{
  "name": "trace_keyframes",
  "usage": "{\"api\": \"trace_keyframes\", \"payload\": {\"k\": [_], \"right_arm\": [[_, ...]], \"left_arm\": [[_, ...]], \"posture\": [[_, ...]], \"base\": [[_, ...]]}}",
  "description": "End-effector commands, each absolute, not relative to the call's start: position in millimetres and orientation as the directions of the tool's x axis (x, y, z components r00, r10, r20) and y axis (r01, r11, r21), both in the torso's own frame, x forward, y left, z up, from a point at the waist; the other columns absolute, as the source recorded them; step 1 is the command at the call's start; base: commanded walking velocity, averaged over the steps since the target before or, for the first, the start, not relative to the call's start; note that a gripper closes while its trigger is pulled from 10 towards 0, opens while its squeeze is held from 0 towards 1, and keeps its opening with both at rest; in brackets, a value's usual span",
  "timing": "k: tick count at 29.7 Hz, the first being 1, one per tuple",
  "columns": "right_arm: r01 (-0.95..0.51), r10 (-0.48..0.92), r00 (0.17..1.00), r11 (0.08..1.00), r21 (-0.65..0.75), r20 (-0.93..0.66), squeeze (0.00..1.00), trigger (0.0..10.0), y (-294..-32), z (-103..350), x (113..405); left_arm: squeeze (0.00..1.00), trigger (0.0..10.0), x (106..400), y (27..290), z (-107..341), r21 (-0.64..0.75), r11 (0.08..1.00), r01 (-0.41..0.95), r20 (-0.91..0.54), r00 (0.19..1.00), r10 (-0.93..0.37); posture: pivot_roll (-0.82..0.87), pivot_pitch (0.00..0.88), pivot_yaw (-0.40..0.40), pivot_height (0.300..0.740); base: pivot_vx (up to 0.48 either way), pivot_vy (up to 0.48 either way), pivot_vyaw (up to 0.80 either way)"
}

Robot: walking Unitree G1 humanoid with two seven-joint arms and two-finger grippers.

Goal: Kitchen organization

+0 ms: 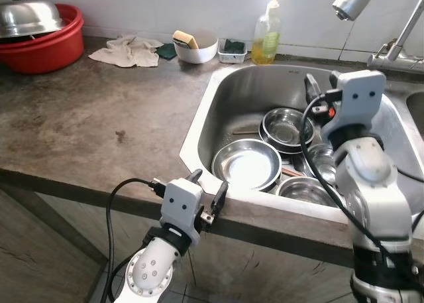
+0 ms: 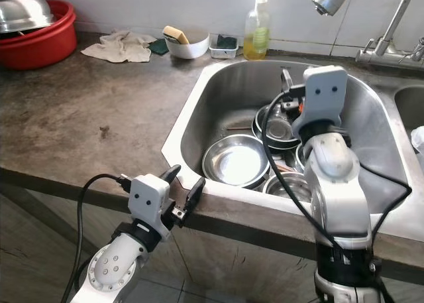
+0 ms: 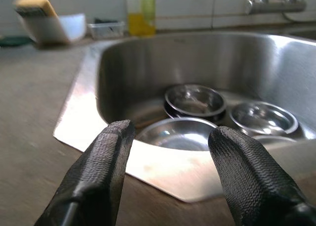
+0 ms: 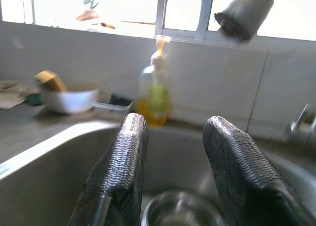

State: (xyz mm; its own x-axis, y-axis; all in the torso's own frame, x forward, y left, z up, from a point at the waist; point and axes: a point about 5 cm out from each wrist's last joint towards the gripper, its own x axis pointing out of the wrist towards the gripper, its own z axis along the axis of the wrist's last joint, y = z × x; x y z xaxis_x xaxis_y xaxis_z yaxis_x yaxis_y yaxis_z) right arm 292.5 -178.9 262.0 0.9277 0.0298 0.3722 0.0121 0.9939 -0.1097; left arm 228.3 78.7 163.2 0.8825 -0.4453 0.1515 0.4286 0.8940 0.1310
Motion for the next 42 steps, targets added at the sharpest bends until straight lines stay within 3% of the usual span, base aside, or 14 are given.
{"api": "trace_keyframes", "payload": {"k": [1, 7, 19, 25, 34, 42], "right_arm": [[0.000, 0.039, 0.921, 0.995, -0.101, 0.388, 0.00, 10.0, -174.4, 261.6, 283.6], [-0.007, 0.030, 0.938, 0.998, -0.068, 0.345, 0.00, 10.0, -169.3, 237.6, 261.2], [-0.014, 0.019, 0.963, 1.000, -0.021, 0.269, 0.00, 10.0, -163.1, 214.6, 249.4], [-0.029, 0.028, 0.964, 1.000, 0.002, 0.266, 0.00, 10.0, -156.6, 213.4, 254.1], [-0.046, 0.041, 0.962, 0.999, 0.014, 0.271, 0.00, 10.0, -151.6, 216.1, 258.5], [-0.062, 0.054, 0.960, 0.998, 0.021, 0.274, 0.00, 10.0, -147.6, 218.4, 261.7]], "left_arm": [[0.00, 10.0, 229.5, 79.1, 165.2, 0.141, 0.897, 0.419, 0.166, 0.883, -0.439], [0.00, 10.0, 230.7, 88.4, 167.5, 0.156, 0.915, 0.372, 0.184, 0.899, -0.397], [0.00, 10.0, 234.1, 89.6, 169.5, 0.152, 0.920, 0.361, 0.199, 0.901, -0.387], [0.00, 10.0, 233.3, 90.0, 167.6, 0.155, 0.920, 0.361, 0.193, 0.902, -0.386], [0.00, 10.0, 230.7, 87.2, 165.7, 0.148, 0.918, 0.368, 0.186, 0.901, -0.391], [0.00, 10.0, 231.6, 85.7, 165.2, 0.144, 0.918, 0.370, 0.178, 0.903, -0.391]], "posture": [[0.14, 0.069, -0.028, 0.740], [0.14, 0.042, -0.024, 0.740], [0.13, 0.024, -0.020, 0.740], [0.14, 0.027, -0.025, 0.740], [0.14, 0.039, -0.026, 0.740], [0.14, 0.053, -0.026, 0.740]], "base": [[0.000, 0.000, 0.00], [0.000, 0.000, 0.00], [0.000, 0.000, 0.08], [0.000, 0.457, 0.80], [0.000, 0.000, 0.80], [0.000, 0.472, 0.80]]}}
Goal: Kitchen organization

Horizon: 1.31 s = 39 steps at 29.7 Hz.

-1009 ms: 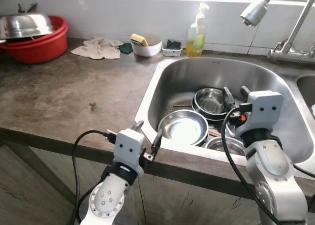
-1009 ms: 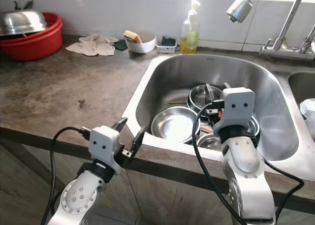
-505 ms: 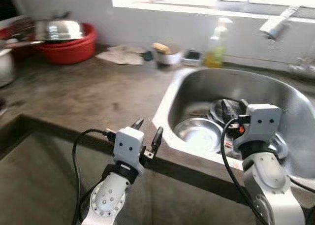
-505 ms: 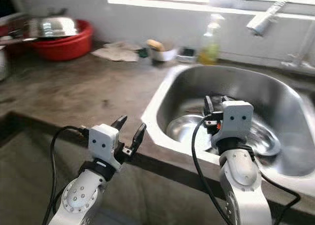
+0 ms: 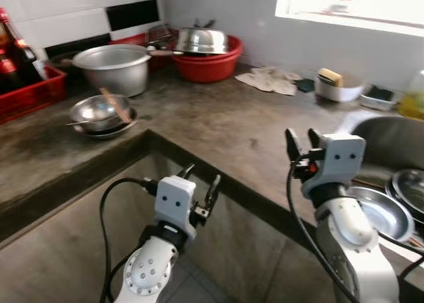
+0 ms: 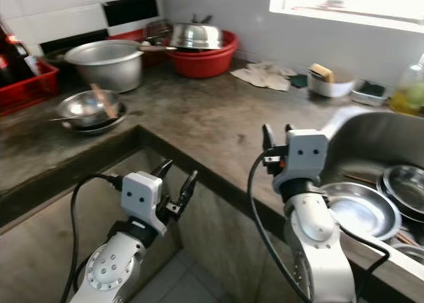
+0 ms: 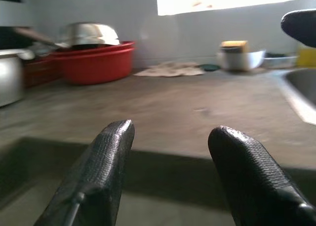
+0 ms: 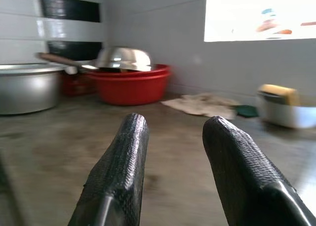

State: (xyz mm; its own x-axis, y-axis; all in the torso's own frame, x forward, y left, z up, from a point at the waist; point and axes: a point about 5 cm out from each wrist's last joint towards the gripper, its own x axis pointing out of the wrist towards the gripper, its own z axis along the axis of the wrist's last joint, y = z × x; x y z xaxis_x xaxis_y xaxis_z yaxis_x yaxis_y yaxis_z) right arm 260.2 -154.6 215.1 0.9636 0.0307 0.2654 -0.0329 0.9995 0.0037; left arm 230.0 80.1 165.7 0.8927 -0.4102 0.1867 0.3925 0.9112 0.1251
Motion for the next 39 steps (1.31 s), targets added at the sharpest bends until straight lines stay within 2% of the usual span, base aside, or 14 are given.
{"api": "trace_keyframes", "payload": {"k": [1, 14, 31, 39], "right_arm": [[-0.063, 0.055, 0.960, 0.998, 0.021, 0.275, 0.00, 10.0, -147.3, 218.6, 262.0], [-0.089, 0.079, 0.960, 0.996, 0.023, 0.269, 0.00, 10.0, -142.1, 219.4, 266.1], [-0.096, 0.089, 0.966, 0.995, 0.019, 0.242, 0.00, 10.0, -143.3, 218.9, 275.8], [-0.117, 0.106, 0.960, 0.993, 0.026, 0.261, 0.00, 10.0, -139.8, 225.0, 279.8]], "left_arm": [[0.00, 10.0, 231.5, 85.7, 165.4, 0.139, 0.920, 0.367, 0.182, 0.903, -0.388], [0.00, 10.0, 230.8, 86.4, 164.1, 0.172, 0.923, 0.345, 0.174, 0.912, -0.373], [0.00, 10.0, 231.2, 87.2, 162.6, 0.188, 0.929, 0.320, 0.176, 0.919, -0.352], [0.00, 10.0, 230.5, 89.2, 159.8, 0.195, 0.931, 0.310, 0.164, 0.925, -0.342]], "posture": [[0.14, 0.054, -0.027, 0.740], [0.15, 0.065, -0.033, 0.740], [0.15, 0.074, -0.034, 0.740], [0.15, 0.081, -0.039, 0.740]], "base": [[0.000, 0.465, 0.80], [0.000, 0.000, 0.80], [0.000, 0.000, 0.00], [0.418, -0.065, 0.00]]}}
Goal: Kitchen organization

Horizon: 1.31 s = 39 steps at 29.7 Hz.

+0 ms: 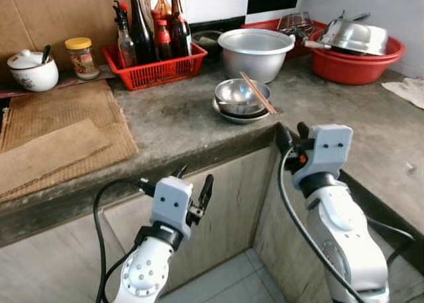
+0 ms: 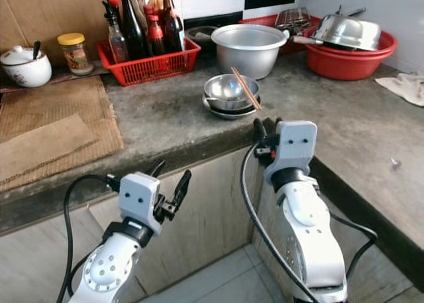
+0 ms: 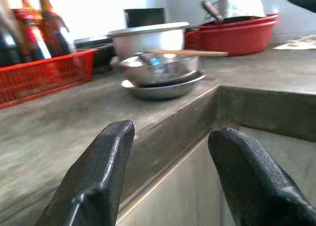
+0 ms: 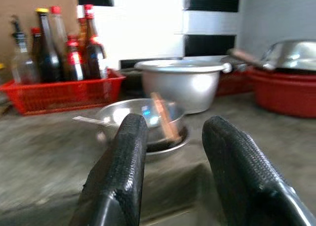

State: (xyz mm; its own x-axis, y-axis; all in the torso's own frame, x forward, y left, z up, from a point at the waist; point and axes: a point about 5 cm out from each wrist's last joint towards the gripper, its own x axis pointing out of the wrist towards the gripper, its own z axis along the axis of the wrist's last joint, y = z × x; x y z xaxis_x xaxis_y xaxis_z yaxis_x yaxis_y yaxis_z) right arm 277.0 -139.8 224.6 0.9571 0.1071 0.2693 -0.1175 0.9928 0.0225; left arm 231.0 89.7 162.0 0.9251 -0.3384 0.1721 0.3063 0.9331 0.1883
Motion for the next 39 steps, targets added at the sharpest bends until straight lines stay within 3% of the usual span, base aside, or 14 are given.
{"api": "trace_keyframes", "payload": {"k": [1, 15, 16, 17, 22, 27, 28, 39], "right_arm": [[-0.116, 0.106, 0.959, 0.993, 0.025, 0.263, 0.00, 10.0, -139.9, 225.7, 280.1], [-0.072, 0.056, 0.953, 0.997, 0.040, 0.299, 0.00, 10.0, -150.4, 236.6, 286.8], [-0.078, 0.061, 0.951, 0.996, 0.044, 0.303, 0.31, 10.0, -150.3, 237.1, 287.1], [-0.082, 0.064, 0.949, 0.996, 0.046, 0.309, 1.00, 10.0, -150.3, 237.8, 287.2], [-0.096, 0.074, 0.944, 0.994, 0.053, 0.320, 1.00, 10.0, -150.0, 239.0, 287.9], [-0.123, 0.117, 0.957, 0.992, 0.005, 0.267, 1.00, 10.0, -149.7, 227.9, 299.0], [-0.125, 0.122, 0.958, 0.992, -0.004, 0.258, 0.00, 10.0, -149.0, 225.6, 302.2], [-0.160, 0.157, 0.956, 0.987, -0.007, 0.249, 0.00, 10.0, -150.2, 226.0, 318.5]], "left_arm": [[0.00, 10.0, 230.1, 88.8, 159.2, 0.192, 0.930, 0.315, 0.162, 0.924, -0.346], [0.00, 10.0, 230.4, 88.8, 155.3, 0.161, 0.938, 0.308, 0.140, 0.933, -0.331], [0.00, 10.0, 230.3, 88.7, 154.9, 0.158, 0.937, 0.311, 0.138, 0.933, -0.333], [0.00, 10.0, 230.0, 88.4, 154.7, 0.157, 0.936, 0.315, 0.137, 0.932, -0.337], [0.00, 10.0, 228.6, 86.1, 154.2, 0.150, 0.930, 0.336, 0.136, 0.924, -0.357], [0.00, 10.0, 220.3, 72.2, 151.6, 0.106, 0.887, 0.450, 0.133, 0.878, -0.461], [0.00, 10.0, 218.2, 68.8, 152.2, 0.096, 0.870, 0.485, 0.136, 0.859, -0.494], [0.00, 10.0, 212.2, 64.2, 155.1, 0.064, 0.834, 0.548, 0.159, 0.820, -0.550]], "posture": [[0.15, 0.081, -0.040, 0.740], [0.15, 0.082, -0.043, 0.740], [0.15, 0.080, -0.043, 0.740], [0.15, 0.080, -0.043, 0.740], [0.15, 0.078, -0.042, 0.740], [0.15, 0.076, -0.038, 0.740], [0.16, 0.075, -0.041, 0.740], [0.16, 0.080, -0.048, 0.740]], "base": [[0.428, 0.000, 0.00], [0.094, 0.000, 0.00], [0.000, 0.000, 0.00], [0.000, 0.000, 0.00], [0.000, 0.000, 0.00], [0.000, 0.000, 0.00], [0.000, 0.000, 0.00], [0.000, 0.000, 0.00]]}}
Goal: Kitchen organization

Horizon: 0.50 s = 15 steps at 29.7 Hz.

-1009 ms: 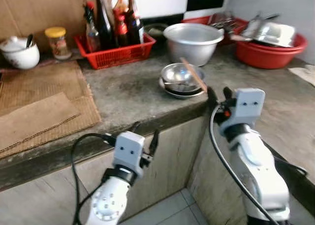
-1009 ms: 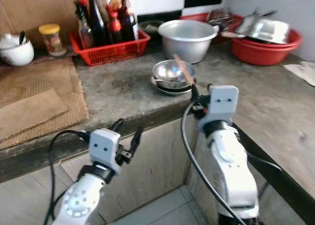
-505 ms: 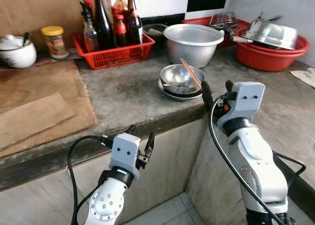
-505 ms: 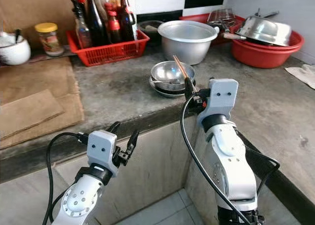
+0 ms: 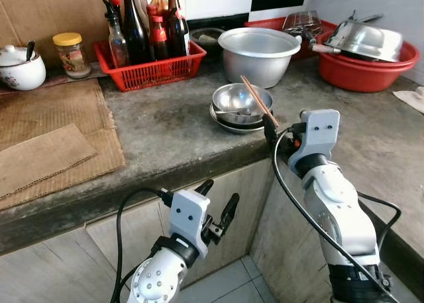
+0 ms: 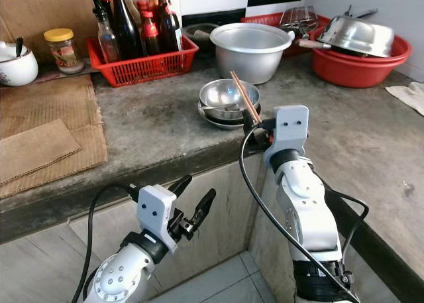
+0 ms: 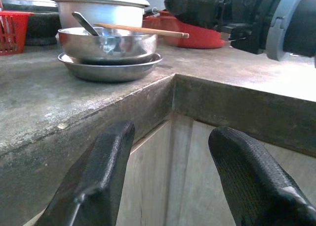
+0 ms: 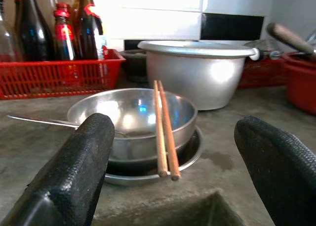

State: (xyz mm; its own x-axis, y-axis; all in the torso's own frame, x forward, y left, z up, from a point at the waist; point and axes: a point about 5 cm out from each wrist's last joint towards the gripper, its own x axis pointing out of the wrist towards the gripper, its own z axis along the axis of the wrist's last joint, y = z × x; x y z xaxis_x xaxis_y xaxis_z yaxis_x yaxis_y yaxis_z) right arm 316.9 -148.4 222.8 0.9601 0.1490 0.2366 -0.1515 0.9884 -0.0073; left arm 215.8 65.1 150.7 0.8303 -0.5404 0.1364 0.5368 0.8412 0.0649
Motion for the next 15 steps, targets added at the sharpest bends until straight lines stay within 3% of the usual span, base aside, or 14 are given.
{"api": "trace_keyframes", "payload": {"k": [1, 15], "right_arm": [[-0.169, 0.162, 0.956, 0.986, 0.006, 0.244, 0.00, 10.0, -150.7, 225.6, 320.3], [-0.209, 0.199, 0.956, 0.978, 0.026, 0.215, 0.00, 10.0, -146.3, 222.5, 340.6]], "left_arm": [[0.00, 10.0, 211.9, 64.0, 155.0, 0.064, 0.833, 0.549, 0.158, 0.819, -0.552], [0.00, 10.0, 208.2, 62.9, 158.7, 0.056, 0.829, 0.556, 0.176, 0.812, -0.556]], "posture": [[0.16, 0.080, -0.048, 0.740], [0.17, 0.110, -0.060, 0.740]], "base": [[0.000, 0.000, 0.00], [0.000, 0.000, 0.00]]}}
